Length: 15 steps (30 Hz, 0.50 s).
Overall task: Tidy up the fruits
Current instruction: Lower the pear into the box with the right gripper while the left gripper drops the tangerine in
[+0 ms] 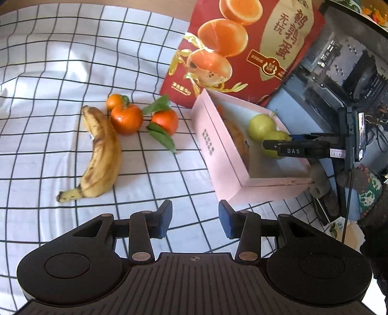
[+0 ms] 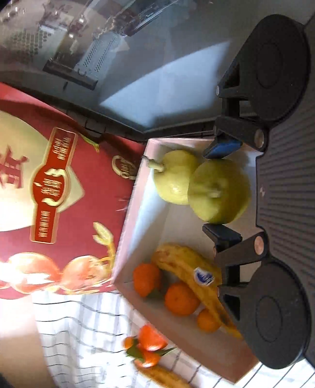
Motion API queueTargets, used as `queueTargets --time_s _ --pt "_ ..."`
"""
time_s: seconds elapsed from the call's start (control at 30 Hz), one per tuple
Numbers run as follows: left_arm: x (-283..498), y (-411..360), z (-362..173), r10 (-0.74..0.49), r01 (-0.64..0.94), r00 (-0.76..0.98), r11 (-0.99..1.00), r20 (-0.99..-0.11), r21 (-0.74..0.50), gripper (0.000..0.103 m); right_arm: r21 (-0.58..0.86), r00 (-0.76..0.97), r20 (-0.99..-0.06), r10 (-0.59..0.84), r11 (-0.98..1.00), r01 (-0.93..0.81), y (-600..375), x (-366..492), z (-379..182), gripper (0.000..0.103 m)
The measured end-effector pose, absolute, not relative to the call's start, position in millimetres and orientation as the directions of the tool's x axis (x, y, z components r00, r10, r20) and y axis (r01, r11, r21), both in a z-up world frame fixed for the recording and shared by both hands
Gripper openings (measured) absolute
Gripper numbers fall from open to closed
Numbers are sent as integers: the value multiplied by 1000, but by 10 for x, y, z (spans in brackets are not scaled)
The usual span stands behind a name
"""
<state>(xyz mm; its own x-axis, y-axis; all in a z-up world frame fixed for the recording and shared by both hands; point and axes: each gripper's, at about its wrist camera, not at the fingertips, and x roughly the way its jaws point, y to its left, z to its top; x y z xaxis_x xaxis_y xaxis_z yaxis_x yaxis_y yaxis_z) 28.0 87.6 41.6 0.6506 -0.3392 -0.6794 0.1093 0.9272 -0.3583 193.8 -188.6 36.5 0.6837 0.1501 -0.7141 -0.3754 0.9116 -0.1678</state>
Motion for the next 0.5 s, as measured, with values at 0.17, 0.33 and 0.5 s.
queueTargets --time_s 0.17,0.33,0.5 --pt "242 948 453 -332 100 664 927 -669 -361 46 -176 691 -708 142 913 -368 -1911 1888 391 57" --pt "226 958 446 -332 100 665 927 -669 -361 46 -190 716 -683 146 911 -367 -1936 1760 456 58" --pt "171 938 448 -332 104 667 928 -667 -358 46 -236 749 -650 126 903 -358 -1933 1578 475 59"
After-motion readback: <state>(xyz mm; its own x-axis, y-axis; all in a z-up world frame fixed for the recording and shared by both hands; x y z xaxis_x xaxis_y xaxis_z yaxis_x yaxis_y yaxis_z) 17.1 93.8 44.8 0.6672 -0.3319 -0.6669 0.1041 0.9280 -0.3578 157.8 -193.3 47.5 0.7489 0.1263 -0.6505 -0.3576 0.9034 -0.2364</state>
